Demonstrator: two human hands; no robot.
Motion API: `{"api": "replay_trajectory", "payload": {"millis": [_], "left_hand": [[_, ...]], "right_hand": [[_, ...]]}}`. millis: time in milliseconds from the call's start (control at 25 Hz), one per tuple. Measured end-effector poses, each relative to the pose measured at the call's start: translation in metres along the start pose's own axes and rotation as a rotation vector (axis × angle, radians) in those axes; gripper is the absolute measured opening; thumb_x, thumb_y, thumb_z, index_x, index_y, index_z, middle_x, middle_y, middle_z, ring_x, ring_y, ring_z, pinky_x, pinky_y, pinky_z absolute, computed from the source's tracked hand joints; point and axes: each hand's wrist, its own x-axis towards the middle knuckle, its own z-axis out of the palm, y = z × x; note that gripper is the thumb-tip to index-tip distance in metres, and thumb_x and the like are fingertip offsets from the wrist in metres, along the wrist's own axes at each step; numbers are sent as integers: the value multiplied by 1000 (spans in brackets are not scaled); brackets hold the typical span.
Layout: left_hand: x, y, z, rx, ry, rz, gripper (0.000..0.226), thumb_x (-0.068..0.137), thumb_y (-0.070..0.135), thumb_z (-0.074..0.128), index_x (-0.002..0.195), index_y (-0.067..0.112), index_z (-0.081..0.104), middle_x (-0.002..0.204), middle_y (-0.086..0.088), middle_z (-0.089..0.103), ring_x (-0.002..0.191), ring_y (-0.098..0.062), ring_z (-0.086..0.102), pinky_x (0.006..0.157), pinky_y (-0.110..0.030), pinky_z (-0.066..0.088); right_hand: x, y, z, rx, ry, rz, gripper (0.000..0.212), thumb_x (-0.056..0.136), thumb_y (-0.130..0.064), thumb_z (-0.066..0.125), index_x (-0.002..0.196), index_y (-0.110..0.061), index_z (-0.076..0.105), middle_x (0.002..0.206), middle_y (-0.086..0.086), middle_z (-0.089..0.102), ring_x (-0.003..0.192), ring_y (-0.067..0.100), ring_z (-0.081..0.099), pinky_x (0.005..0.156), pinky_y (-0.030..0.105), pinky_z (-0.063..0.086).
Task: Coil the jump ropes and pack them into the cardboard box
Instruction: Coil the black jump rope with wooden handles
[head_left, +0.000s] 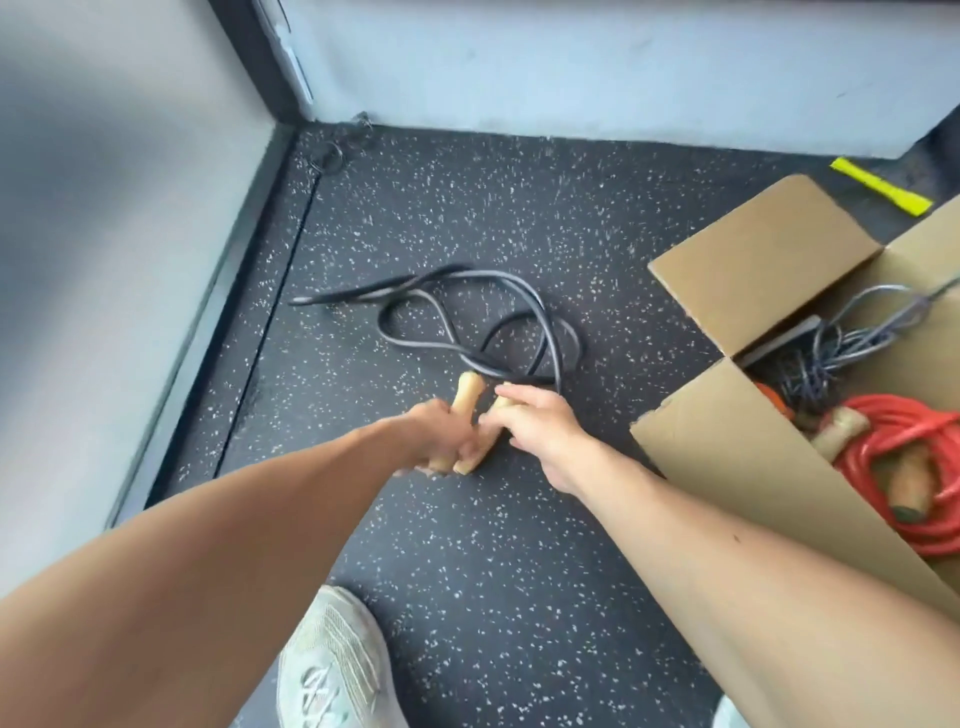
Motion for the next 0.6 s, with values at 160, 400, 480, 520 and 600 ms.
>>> {"api": "replay_trajectory", "payload": {"millis": [160,400,480,520,600], "left_hand": [[-67,14,-37,82,75,118,29,75,-3,57,96,17,54,82,-8,65,59,-19,61,51,-25,50],[-223,49,-119,398,267,448,33,86,-3,51,96,27,61,83,4,67,73,-13,62,60,-27,50],[-280,58,-140,549,386,556,32,83,-3,52,95,26,62,84,5,68,78,-16,66,61,-29,52],[-306,63,-147,621,451,617,30,82,-2,51,95,23,62,83,3,68,79,-19,67,63,-31,52],[-348,72,-150,686,556,747,27,80,1,54,96,21,62,79,4,67,75,-22,65,62,-35,52]], "right_hand": [[-53,-41,-18,296,155,21,50,73,-17,88,112,-22,56,117,4,68,107,22,64,103,44,48],[-186,-120,-59,156,162,-233,50,78,0,75,118,-19,51,113,8,64,86,17,66,59,26,57],[-243,-135,-68,1,103,-277,45,79,-7,77,119,-21,60,100,3,68,77,15,61,63,25,55],[-267,-137,-70,-108,105,-319,40,79,-17,80,115,-24,63,94,-1,68,76,14,59,66,26,52],[-308,-132,-70,-517,242,-481,30,76,-47,78,97,-28,67,92,-5,64,81,14,60,70,28,50]]}}
